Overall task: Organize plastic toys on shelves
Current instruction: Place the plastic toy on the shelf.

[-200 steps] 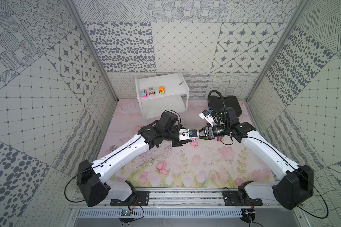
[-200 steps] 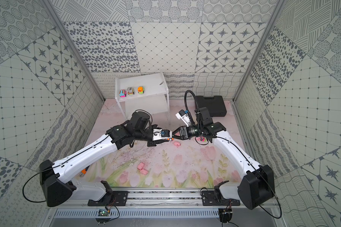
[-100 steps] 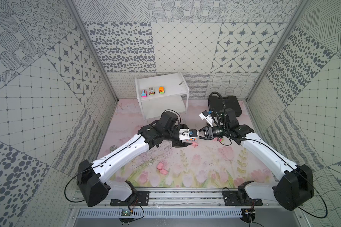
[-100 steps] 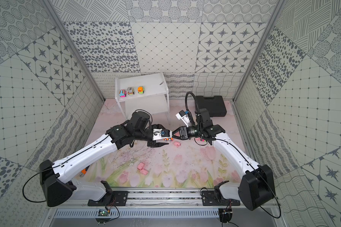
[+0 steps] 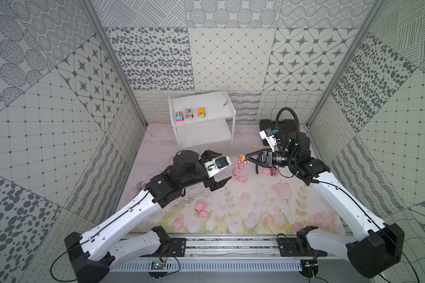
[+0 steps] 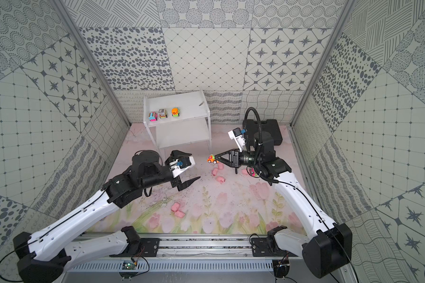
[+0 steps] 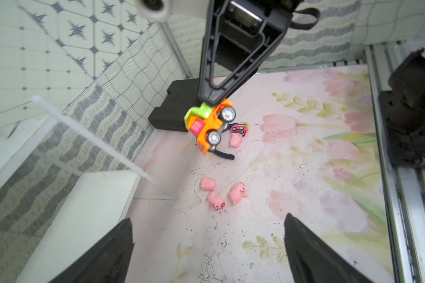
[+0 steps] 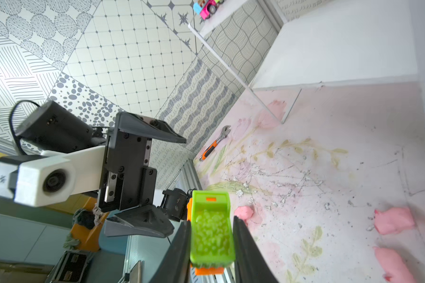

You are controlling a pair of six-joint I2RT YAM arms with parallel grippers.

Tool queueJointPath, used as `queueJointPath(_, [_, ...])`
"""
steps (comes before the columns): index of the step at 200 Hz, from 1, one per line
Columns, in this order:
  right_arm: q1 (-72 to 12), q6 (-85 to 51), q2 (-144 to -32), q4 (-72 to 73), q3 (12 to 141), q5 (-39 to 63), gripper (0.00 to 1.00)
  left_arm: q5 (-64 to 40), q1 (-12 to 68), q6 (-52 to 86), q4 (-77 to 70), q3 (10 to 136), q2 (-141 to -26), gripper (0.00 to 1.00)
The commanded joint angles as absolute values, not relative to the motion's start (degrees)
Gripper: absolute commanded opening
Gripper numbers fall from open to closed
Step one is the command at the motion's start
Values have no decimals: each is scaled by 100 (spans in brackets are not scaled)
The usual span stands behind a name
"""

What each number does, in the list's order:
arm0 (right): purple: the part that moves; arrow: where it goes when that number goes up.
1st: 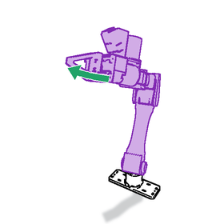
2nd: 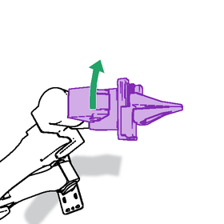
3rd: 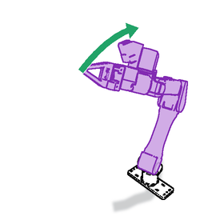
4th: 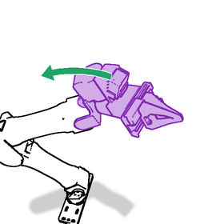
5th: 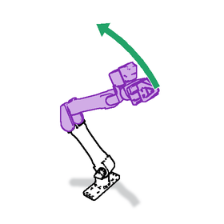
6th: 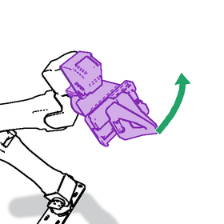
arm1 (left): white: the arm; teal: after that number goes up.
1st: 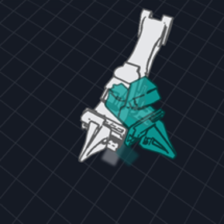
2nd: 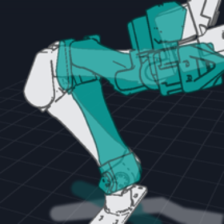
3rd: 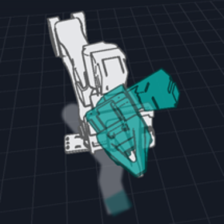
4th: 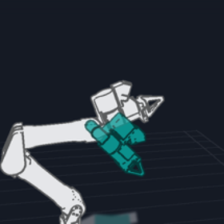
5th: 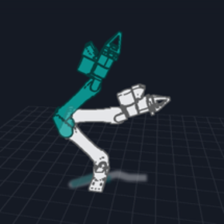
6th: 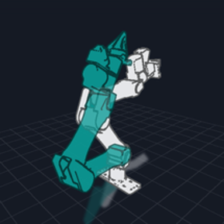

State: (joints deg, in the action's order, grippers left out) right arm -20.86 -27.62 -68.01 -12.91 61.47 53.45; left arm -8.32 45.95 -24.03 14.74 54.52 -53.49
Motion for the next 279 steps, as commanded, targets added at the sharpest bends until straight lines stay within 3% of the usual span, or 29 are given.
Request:
queueJointPath(1, [-2123, -3100, -6884, -196, 6642, 4730, 30, 1258, 4554, 956, 386, 4108, -4252, 99])
queueJointPath(53, [-2733, -2603, -7944, -127, 8258, 3548, 31, 1571, 4544, 2912, -45, 2676, -4032, 98])
queueJointPath(105, [-3413, -2087, -9056, -798, 9736, 1822, 31, 1609, 4518, 2664, -127, 2701, -4395, 99])
queueJointPath(183, [-4033, -1357, -10397, -1515, 11375, -427, 32, 1800, 4497, 2338, -423, 2347, -4023, 99])
queueJointPath(279, [-4295, -610, -11887, -2367, 13331, -1381, 35, 2028, 4491, 2139, -447, 2015, -3343, 99])
